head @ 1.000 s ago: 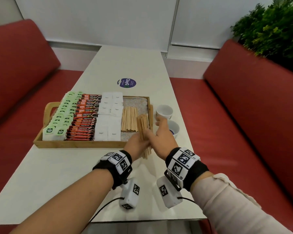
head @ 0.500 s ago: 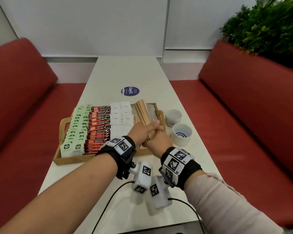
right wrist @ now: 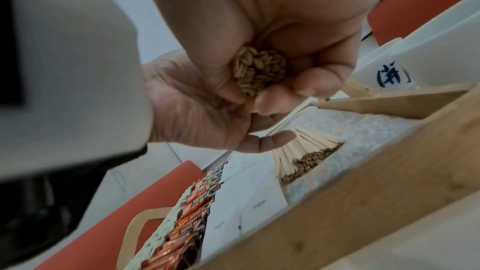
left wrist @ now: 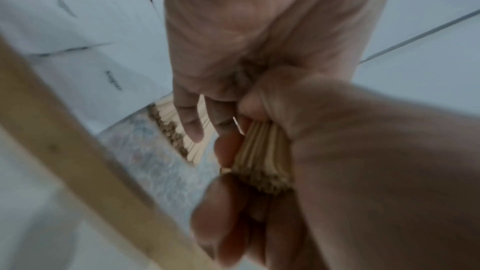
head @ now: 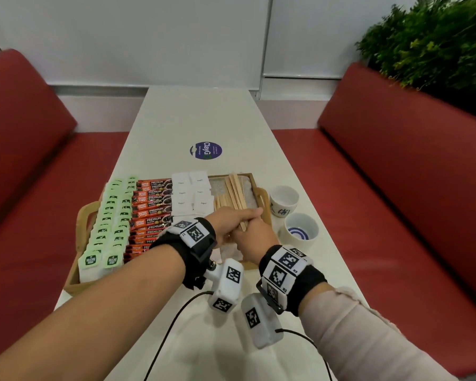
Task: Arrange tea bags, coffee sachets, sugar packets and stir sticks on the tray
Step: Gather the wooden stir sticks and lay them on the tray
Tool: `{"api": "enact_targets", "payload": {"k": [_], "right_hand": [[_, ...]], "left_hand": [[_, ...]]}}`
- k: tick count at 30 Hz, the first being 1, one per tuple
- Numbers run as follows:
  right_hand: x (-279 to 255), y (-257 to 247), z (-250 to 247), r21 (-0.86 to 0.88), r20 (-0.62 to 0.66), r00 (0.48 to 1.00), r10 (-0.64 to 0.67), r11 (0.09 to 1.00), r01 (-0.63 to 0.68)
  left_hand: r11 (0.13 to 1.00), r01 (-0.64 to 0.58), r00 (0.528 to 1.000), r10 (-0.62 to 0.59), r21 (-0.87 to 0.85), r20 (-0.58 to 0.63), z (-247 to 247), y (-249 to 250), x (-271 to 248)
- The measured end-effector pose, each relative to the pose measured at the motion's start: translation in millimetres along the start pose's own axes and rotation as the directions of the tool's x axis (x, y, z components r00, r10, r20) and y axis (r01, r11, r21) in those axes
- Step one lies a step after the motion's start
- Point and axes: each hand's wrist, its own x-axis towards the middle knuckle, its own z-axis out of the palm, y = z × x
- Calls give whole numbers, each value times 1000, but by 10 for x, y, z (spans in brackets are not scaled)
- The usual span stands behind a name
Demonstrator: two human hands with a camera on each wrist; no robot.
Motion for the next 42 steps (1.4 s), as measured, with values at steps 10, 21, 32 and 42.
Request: {"api": "enact_targets", "payload": {"k": [10, 21, 32, 42], "right_hand": [[698, 48, -46, -23, 154, 966, 209, 978, -208], [1037, 123, 103, -325, 227, 924, 308, 918, -226], [1051, 179, 154, -366, 147, 946, 290, 904, -220], [943, 190, 70, -333, 99, 963, 250, 920, -204]], "left_hand": [[882, -185, 929, 301, 432, -215, -427, 425, 642], [446, -161, 972, 229, 880, 62, -409, 506, 973], [248, -149, 986, 104, 957, 127, -322, 474, 1019], [246, -152, 985, 120, 957, 125, -280, 456, 969]]}}
